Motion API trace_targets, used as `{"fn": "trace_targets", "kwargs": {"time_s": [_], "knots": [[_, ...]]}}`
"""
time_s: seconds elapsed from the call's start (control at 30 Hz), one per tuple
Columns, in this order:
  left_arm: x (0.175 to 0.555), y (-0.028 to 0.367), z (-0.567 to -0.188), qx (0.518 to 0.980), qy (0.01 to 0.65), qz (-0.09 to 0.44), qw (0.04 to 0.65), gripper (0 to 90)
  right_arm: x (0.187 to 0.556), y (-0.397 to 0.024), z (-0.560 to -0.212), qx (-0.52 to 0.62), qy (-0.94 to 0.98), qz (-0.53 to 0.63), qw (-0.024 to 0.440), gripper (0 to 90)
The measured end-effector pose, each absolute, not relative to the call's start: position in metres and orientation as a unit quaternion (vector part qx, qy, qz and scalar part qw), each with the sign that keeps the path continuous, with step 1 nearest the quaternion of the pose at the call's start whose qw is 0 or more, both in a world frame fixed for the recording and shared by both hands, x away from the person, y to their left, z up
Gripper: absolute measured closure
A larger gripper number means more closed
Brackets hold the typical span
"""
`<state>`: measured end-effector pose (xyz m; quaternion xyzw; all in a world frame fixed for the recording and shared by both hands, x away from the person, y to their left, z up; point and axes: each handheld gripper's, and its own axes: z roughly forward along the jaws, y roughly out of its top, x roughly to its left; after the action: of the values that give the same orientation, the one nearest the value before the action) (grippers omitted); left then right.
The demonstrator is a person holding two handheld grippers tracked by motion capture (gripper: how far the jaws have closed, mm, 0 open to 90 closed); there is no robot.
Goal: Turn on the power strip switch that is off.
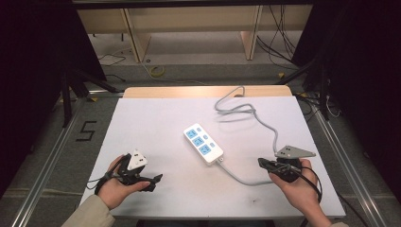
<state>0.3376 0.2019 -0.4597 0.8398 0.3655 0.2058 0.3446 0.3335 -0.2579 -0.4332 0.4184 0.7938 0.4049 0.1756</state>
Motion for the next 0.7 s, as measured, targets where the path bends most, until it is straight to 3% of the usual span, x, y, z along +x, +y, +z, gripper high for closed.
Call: {"fn": "trace_targets", "kwargs": {"time_s": [0.7], "knots": [[0.338,0.201,-0.46,0.841,0.364,0.204,0.344,10.6,0.345,-0.245,-0.431,0.407,0.801,0.404,0.174,90.0]]}}
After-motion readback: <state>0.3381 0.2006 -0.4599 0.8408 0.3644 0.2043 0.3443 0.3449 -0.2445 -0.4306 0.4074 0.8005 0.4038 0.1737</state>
